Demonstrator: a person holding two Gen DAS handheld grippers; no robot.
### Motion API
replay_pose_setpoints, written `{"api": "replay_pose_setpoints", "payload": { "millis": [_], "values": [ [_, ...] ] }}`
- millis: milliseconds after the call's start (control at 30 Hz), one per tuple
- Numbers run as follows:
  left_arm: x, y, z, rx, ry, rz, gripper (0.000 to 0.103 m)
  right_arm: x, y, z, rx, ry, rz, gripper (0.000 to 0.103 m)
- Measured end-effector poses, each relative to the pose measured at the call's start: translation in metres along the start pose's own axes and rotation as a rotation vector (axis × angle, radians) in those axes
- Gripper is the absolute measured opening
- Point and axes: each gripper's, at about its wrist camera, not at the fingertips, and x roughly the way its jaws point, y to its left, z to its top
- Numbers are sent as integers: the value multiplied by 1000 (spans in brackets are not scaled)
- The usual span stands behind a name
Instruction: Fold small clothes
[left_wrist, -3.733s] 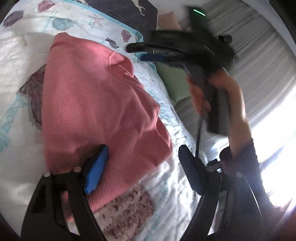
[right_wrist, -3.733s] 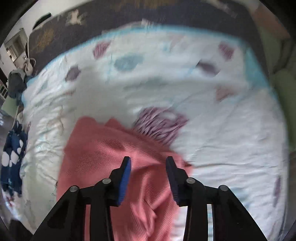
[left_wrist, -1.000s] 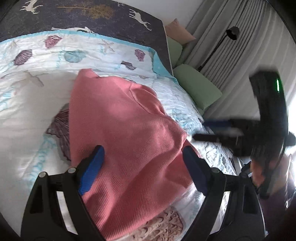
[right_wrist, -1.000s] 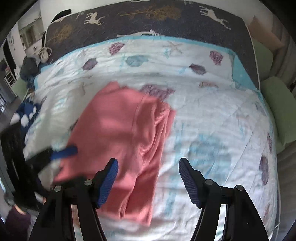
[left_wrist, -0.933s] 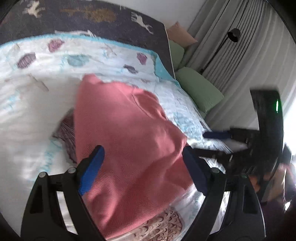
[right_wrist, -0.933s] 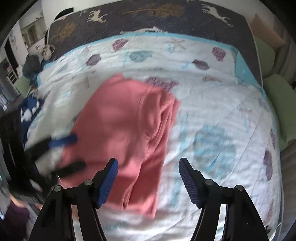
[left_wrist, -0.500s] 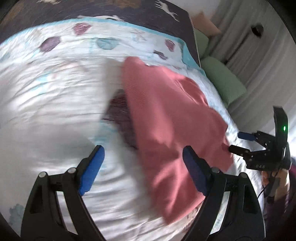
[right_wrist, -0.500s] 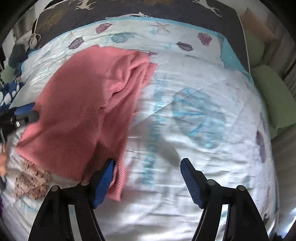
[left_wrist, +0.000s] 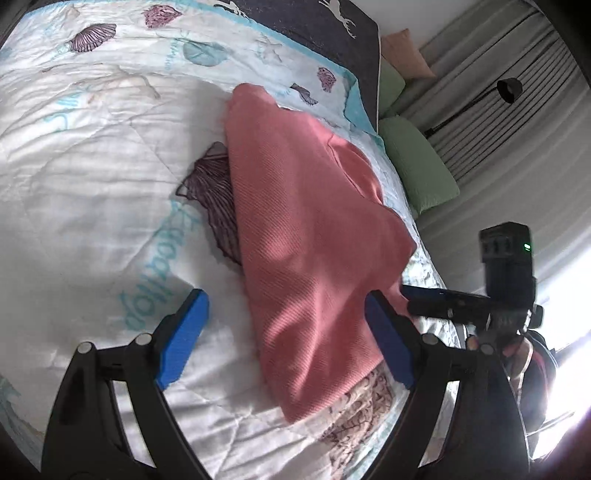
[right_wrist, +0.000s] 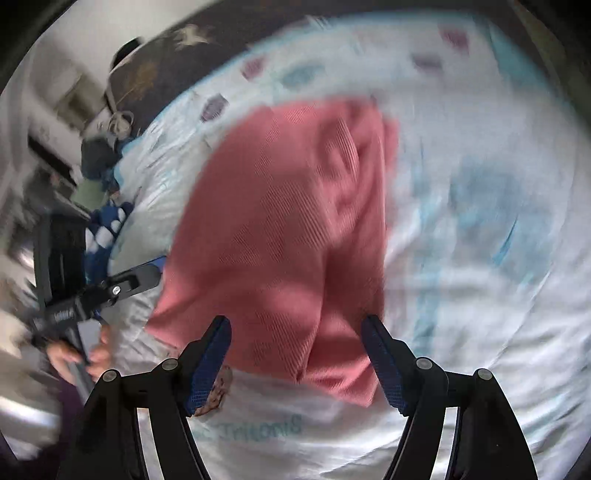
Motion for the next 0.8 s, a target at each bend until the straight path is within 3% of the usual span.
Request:
{"api": "replay_pose_setpoints", "payload": {
  "millis": [67, 133, 167, 200, 300, 400, 467, 533, 600, 667, 700, 733, 800],
  "values": [
    [0, 0, 0, -14, 4, -6, 86, -5, -17, 2, 98, -17, 81, 67],
    [1, -3, 1, -13, 6, -5, 86, -11, -27, 4, 160, -37, 169, 32],
    [0, -3, 0, -11, 7, -5, 86, -14, -30, 6, 177, -32, 221, 26],
    [-1, -4, 0, -10, 8, -6, 86, -16, -30, 6, 172, -30, 227, 26],
    [-3, -5, -2, -5, 10, -7, 86, -12, -20, 8, 103, 21, 69, 29],
    [-2, -6, -2, -4, 11, -7, 86, -3, -24, 12, 113, 29, 98, 32],
    [0, -5, -3, -9, 13, -5, 86, 2, -20, 22, 82, -3, 129, 42],
    [0, -5, -4, -10, 16, -5, 86, 12, -5, 28, 14, 14, 54, 55],
    [-2, -4, -4, -6, 18, -6, 86, 25, 12, 29, -25, 58, 12, 57],
    [-3, -3, -5, -9, 15, -7, 86, 25, 19, 27, -47, 45, 1, 45],
    [-4, -2, -6, -13, 15, -8, 86, 24, 20, 25, -43, 46, -4, 22],
    [-4, -2, -6, -16, 15, -10, 86, 22, 19, 23, -27, 36, -7, 14],
    [-6, -3, -7, -20, 15, -13, 86, 15, 13, 21, 5, 9, 21, 9]
  ]
}}
